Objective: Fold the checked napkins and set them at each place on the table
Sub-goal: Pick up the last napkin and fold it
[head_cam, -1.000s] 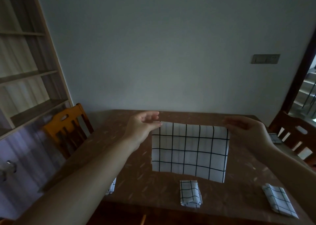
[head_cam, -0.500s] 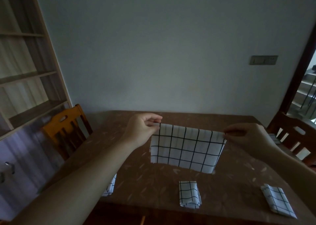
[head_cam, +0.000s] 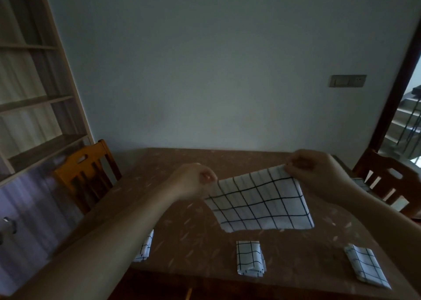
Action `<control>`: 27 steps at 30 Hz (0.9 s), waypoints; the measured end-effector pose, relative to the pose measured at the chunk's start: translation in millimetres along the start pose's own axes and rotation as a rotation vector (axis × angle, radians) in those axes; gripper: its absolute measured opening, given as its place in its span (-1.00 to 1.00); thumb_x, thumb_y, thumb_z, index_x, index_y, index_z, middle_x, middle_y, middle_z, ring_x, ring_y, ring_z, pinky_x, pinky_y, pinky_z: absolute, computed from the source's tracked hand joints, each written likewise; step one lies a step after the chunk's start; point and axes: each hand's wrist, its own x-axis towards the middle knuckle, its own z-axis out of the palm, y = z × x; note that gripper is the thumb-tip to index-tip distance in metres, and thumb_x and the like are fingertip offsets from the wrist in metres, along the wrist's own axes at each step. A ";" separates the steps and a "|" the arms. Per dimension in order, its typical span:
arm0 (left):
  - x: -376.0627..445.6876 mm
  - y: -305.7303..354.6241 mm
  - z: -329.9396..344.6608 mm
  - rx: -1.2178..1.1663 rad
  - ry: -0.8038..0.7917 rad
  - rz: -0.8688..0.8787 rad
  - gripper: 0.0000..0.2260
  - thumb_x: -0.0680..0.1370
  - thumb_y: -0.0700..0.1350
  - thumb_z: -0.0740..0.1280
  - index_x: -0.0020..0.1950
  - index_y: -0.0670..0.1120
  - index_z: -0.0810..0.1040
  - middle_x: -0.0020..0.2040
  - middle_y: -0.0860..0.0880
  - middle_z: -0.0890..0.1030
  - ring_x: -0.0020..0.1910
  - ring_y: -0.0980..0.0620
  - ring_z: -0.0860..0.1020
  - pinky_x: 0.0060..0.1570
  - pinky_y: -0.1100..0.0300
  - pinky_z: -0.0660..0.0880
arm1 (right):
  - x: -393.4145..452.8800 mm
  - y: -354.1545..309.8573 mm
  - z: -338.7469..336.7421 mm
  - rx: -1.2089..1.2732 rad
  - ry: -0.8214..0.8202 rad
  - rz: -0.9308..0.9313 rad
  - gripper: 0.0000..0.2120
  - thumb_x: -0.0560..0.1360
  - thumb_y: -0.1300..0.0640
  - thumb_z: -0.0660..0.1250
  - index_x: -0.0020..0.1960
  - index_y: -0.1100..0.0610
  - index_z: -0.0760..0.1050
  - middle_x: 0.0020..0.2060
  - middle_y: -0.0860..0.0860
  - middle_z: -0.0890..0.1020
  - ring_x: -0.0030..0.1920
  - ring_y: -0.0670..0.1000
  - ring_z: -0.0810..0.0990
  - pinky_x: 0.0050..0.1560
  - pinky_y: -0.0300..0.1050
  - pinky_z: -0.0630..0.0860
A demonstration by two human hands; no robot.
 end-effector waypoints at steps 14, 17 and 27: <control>4.7 31.4 18.9 -0.908 0.082 -0.073 -0.95 0.50 -0.11 0.43 -0.10 -0.07 0.68 -0.13 -0.05 0.73 -0.11 -0.04 0.70 -0.06 0.07 0.62 | -12.3 5.5 -5.0 0.099 -0.086 0.045 -0.80 0.41 0.10 0.49 -0.09 -0.14 0.53 -0.26 0.14 0.67 -0.29 0.13 0.62 -0.27 -0.06 0.52; 4.4 29.1 19.6 -1.009 0.085 -0.090 -0.94 0.51 -0.15 0.42 -0.10 -0.10 0.68 -0.10 -0.10 0.73 -0.08 -0.08 0.70 -0.04 0.05 0.61 | -17.0 11.3 -4.4 0.212 -0.029 0.038 -0.81 0.39 0.17 0.51 -0.12 -0.06 0.56 -0.33 0.07 0.65 -0.34 0.11 0.54 -0.30 -0.02 0.48; 2.8 27.8 19.1 -1.194 0.064 -0.096 -0.82 0.53 -0.20 0.37 0.07 -0.25 0.64 0.04 -0.21 0.69 0.02 -0.16 0.67 -0.03 0.01 0.63 | -12.3 0.2 -10.7 0.259 0.105 -0.005 -0.83 0.43 0.22 0.47 -0.23 -0.05 0.67 -0.33 -0.13 0.71 -0.35 -0.18 0.63 -0.31 -0.40 0.51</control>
